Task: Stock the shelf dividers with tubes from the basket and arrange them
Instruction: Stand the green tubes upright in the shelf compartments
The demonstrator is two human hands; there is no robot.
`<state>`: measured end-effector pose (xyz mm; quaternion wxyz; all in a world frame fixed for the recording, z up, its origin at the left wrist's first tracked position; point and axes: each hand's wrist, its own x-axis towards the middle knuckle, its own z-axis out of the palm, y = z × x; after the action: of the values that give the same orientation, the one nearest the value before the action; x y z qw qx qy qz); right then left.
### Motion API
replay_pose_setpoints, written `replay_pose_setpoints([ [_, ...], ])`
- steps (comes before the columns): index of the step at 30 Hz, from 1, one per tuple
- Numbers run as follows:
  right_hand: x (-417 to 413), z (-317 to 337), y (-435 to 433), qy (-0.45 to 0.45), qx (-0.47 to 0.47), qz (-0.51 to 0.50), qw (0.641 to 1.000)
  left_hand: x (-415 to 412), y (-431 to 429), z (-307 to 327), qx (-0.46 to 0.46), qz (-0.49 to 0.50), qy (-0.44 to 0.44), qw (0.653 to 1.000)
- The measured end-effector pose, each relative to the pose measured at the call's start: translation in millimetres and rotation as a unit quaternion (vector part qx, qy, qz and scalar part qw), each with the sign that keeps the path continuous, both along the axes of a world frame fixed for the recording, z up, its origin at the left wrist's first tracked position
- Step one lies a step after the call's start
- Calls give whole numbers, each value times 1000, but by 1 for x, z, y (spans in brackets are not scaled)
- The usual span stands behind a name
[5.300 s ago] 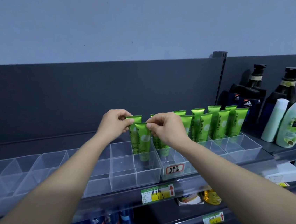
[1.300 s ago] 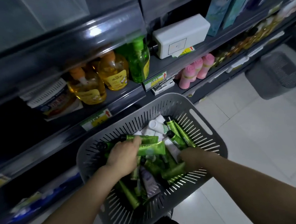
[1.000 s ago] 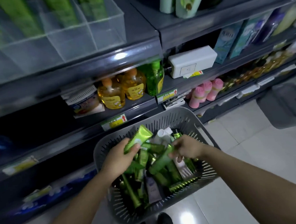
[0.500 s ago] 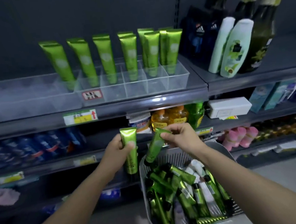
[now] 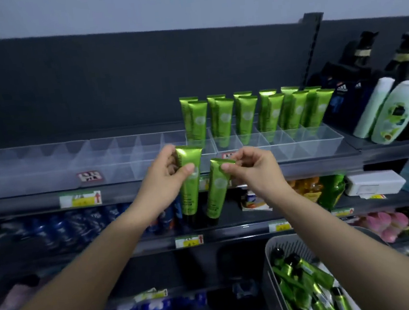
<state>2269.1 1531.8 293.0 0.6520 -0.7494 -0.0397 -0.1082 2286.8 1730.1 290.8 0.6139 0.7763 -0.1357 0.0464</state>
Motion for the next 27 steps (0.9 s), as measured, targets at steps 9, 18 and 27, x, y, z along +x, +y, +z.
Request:
replay_pose_setpoints([
  [9, 24, 55, 50, -88, -49, -36, 994, 43, 53, 79, -5, 7, -124, 992],
  [18, 65, 92, 53, -158, -98, -43, 982, 99, 48, 106, -12, 74, -172, 982],
  [27, 99, 104, 56, -199, -129, -73, 969, 146, 37, 101, 46, 101, -162, 980],
])
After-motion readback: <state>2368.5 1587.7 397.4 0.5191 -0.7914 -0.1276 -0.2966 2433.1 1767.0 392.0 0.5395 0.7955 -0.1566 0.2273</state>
